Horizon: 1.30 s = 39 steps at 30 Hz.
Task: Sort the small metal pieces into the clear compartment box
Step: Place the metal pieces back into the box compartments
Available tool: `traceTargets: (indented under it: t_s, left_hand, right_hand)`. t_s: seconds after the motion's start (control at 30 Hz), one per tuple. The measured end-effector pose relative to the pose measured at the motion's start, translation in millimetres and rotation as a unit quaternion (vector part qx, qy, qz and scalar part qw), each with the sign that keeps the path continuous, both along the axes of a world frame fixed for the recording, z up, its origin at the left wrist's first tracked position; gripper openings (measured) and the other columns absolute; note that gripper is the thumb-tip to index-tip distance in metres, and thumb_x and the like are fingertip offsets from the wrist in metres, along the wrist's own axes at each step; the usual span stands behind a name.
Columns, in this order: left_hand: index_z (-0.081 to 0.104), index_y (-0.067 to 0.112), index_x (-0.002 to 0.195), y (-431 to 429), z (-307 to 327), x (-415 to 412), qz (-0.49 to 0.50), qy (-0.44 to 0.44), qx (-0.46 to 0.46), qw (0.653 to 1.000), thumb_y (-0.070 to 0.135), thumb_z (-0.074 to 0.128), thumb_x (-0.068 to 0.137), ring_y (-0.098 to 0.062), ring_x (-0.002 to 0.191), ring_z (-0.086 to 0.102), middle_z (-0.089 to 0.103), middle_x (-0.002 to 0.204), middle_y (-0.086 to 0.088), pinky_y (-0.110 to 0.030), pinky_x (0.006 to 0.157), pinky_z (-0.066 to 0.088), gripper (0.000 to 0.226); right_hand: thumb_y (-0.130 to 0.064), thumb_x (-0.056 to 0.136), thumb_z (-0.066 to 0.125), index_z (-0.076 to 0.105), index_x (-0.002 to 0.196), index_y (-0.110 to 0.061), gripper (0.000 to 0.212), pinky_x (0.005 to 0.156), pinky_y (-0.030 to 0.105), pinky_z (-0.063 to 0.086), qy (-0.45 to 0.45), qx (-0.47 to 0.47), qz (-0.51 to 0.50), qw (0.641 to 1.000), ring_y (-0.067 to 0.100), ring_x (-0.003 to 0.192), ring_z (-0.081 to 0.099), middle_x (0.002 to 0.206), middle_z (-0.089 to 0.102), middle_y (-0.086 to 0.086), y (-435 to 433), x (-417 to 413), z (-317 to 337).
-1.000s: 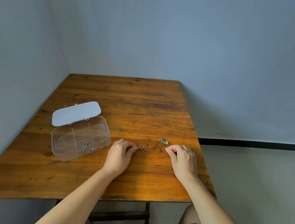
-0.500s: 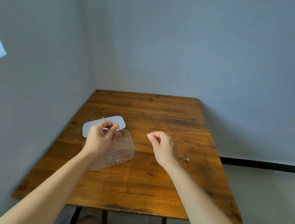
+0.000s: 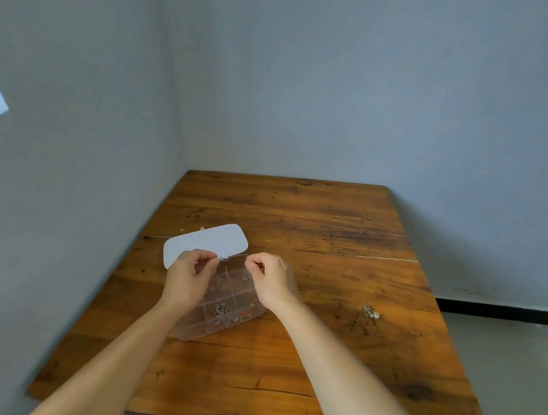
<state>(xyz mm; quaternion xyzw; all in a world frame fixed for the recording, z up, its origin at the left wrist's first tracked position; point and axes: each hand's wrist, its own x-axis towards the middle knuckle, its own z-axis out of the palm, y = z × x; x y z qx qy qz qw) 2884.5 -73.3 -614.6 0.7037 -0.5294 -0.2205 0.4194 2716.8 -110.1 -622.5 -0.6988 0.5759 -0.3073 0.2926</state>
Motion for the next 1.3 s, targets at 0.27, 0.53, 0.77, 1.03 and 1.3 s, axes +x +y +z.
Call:
traceTargets:
  t_s: [0.27, 0.53, 0.77, 1.03, 1.3]
  left_hand:
    - [0.066, 0.018, 0.119, -1, -2, -4, -0.024, -0.05, 0.018, 0.998, 0.032, 0.062, 0.095, -0.015, 0.102, 0.065, 0.065, 0.122, -0.003, -0.035, 0.084, 0.058, 0.028]
    - [0.056, 0.024, 0.133, 2, 12, -83, -0.118, -0.128, -0.043, 0.984, 0.04, 0.059, 0.095, -0.021, 0.134, 0.042, 0.042, 0.149, -0.002, -0.034, 0.102, 0.044, 0.042]
    - [0.046, 0.027, 0.141, 7, -23, -150, -0.228, -0.177, -0.051, 0.956, 0.043, 0.054, 0.097, -0.022, 0.145, 0.03, 0.03, 0.159, -0.001, -0.037, 0.11, 0.037, 0.048]
    - [0.028, 0.026, 0.154, -1, -54, -156, -0.213, -0.28, 0.045, 0.935, 0.06, 0.033, 0.098, -0.02, 0.152, 0.011, 0.02, 0.164, -0.001, -0.038, 0.121, 0.009, 0.065]
    - [0.026, 0.026, 0.154, -1, -56, -159, -0.205, -0.306, 0.054, 0.928, 0.061, 0.026, 0.098, -0.019, 0.153, 0.007, 0.016, 0.165, 0.0, -0.038, 0.122, 0.006, 0.066]
  right_hand:
    - [-0.025, 0.101, 0.053, 0.058, 0.134, -0.02, 0.033, 0.094, 0.025, 0.045, -0.025, 0.014, 0.014, 0.999, 0.014, 0.117, 0.058, 0.129, 0.063, -0.001, 8, -25, 1]
    - [-0.04, 0.097, 0.057, 0.055, 0.135, -0.028, 0.039, 0.095, 0.029, 0.049, 0.024, -0.001, -0.056, 0.998, 0.011, 0.118, 0.055, 0.133, 0.057, -0.007, 32, -127, -11]
    - [-0.051, 0.093, 0.058, 0.053, 0.139, -0.03, 0.051, 0.103, 0.037, 0.044, 0.105, -0.003, -0.165, 0.981, 0.02, 0.128, 0.044, 0.136, 0.048, -0.002, 57, -201, -24]
    - [-0.034, 0.092, 0.068, 0.074, 0.115, -0.02, 0.028, 0.085, 0.029, 0.049, 0.101, -0.04, -0.151, 0.983, 0.018, 0.1, 0.06, 0.106, 0.063, -0.002, 50, -220, -42]
    - [-0.026, 0.1, 0.056, 0.069, 0.103, -0.018, 0.016, 0.091, 0.034, 0.046, 0.132, -0.026, -0.084, 0.987, 0.022, 0.106, 0.056, 0.106, 0.062, 0.003, 14, -215, -36]
